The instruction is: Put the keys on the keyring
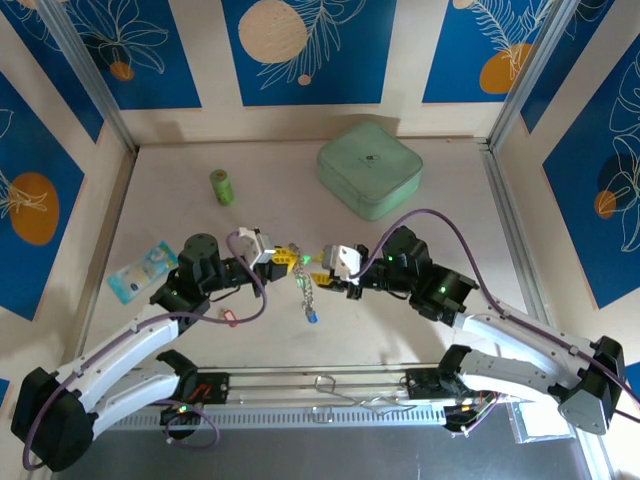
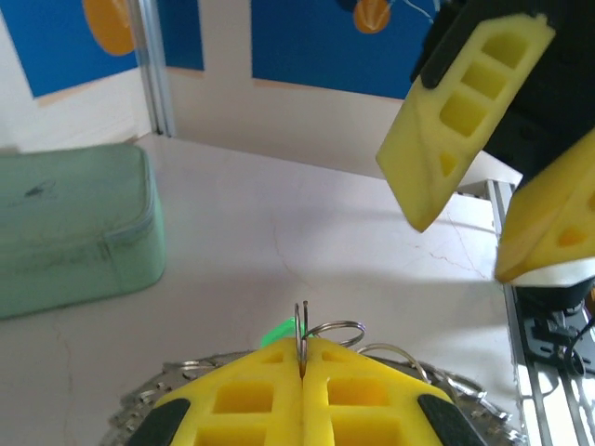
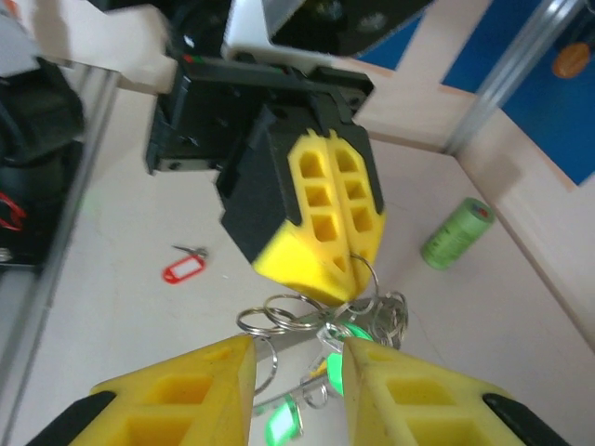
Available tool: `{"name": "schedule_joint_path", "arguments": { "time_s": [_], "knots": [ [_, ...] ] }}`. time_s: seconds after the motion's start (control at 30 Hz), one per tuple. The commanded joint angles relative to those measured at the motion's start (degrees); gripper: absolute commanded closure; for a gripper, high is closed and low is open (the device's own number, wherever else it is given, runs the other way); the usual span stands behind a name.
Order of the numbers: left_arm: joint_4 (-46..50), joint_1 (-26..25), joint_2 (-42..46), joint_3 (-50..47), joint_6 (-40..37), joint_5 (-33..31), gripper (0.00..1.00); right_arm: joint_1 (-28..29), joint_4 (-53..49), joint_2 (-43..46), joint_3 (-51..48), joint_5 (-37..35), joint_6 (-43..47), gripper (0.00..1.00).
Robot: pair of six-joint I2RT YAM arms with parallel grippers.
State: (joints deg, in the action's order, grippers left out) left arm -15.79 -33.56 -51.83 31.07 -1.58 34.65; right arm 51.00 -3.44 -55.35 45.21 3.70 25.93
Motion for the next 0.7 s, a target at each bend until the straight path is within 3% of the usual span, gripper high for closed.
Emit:
{"name": "schedule_joint_path", "arguments": {
  "time_s": [0.0,0.47,0.67],
  "knots": [
    [0.38,-0.60,0.18,2.63,6.60,-3.08,1.00,0.49,2.30,-1.87,1.05,-7.84,0.84,0.68],
    [0.59,-0.97,-1.19,3.65,13.79,-4.11,1.00,1.41,4.06,-9.01,4.87,-8.45,1.66,0.67],
    [0.67,-1.07,-1.08,3.76,13.73,-3.94,1.00,1.57,4.10,-9.51,5.20,-8.75,1.81,0.75]
  ]
}}
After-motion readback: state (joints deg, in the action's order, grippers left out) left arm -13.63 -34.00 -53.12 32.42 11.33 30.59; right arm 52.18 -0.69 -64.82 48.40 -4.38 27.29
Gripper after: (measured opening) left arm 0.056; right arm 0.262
